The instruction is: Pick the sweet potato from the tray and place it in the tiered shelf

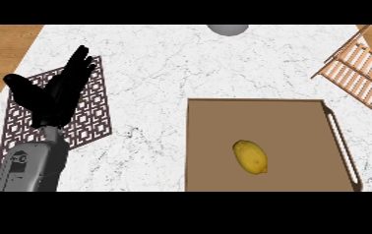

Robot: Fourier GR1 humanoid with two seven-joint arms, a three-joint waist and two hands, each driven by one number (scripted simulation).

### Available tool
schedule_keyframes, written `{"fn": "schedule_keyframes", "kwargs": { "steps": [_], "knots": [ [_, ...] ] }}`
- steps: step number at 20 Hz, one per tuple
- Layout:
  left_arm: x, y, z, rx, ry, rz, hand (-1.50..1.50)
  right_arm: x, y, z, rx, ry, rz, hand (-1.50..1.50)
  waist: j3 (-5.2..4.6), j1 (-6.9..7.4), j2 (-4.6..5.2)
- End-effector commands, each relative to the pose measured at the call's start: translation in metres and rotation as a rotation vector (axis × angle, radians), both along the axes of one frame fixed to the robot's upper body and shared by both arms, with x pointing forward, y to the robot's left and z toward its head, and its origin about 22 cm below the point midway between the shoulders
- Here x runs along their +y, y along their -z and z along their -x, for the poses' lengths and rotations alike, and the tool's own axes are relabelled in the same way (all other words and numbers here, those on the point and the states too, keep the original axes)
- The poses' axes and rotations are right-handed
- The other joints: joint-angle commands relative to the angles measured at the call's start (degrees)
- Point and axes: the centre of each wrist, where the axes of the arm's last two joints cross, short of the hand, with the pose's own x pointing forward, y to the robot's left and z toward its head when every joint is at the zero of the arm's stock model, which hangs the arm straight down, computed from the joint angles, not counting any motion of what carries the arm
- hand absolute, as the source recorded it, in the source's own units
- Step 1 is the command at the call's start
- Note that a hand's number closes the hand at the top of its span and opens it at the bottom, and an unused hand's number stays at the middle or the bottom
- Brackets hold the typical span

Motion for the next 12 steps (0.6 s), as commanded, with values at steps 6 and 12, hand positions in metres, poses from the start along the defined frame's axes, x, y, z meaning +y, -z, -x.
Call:
{"fn": "schedule_keyframes", "kwargs": {
  "steps": [6,12],
  "knots": [
    [0.002,0.0,-0.005,-0.006,0.014,0.021,0.0,-0.012,-0.024,0.004,-0.178,0.016,-0.103,-1.5,0.09,0.06,0.23],
    [-0.01,0.005,0.001,0.013,0.012,0.013,0.0,-0.023,-0.03,0.024,0.056,-0.103,-0.218,-1.5,0.21,0.77,0.23]
  ]
}}
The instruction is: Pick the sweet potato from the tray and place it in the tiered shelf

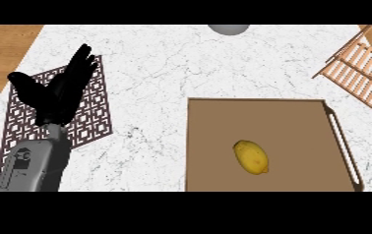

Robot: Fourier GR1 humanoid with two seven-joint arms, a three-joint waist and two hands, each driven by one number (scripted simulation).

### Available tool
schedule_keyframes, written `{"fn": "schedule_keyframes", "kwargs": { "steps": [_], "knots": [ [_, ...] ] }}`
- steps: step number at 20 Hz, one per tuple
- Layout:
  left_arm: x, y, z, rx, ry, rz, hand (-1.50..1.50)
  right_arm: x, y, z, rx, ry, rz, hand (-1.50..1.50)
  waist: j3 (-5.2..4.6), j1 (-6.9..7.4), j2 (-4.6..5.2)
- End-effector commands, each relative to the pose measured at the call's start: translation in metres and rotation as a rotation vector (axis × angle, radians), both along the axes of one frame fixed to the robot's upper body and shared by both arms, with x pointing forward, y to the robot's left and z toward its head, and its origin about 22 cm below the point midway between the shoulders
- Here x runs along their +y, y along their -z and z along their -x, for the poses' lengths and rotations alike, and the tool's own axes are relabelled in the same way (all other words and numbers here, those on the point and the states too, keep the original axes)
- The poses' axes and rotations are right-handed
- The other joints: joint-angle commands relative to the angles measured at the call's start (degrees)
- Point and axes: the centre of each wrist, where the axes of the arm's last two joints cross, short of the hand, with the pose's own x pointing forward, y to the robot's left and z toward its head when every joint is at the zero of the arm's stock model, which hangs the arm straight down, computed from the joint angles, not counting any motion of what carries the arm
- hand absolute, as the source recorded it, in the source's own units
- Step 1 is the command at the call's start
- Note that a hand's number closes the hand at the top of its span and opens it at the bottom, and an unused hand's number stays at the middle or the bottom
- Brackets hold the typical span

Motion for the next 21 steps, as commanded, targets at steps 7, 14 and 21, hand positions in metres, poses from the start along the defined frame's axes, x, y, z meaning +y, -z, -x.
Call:
{"fn": "schedule_keyframes", "kwargs": {
  "steps": [7,14,21],
  "knots": [
    [-0.002,0.009,0.005,-0.001,-0.036,0.014,0.0,-0.02,-0.034,0.048,0.075,-0.1,-0.081,-1.5,0.36,-1.44,0.06],
    [0.021,0.009,0.011,0.016,-0.057,0.012,0.0,-0.021,-0.042,0.055,0.027,-0.204,-0.121,-1.5,0.67,-2.75,-0.71],
    [0.014,0.017,0.018,0.021,-0.068,0.01,0.0,-0.018,-0.05,0.054,0.013,-0.269,-0.032,-1.5,0.74,-4.31,-1.05]
  ]
}}
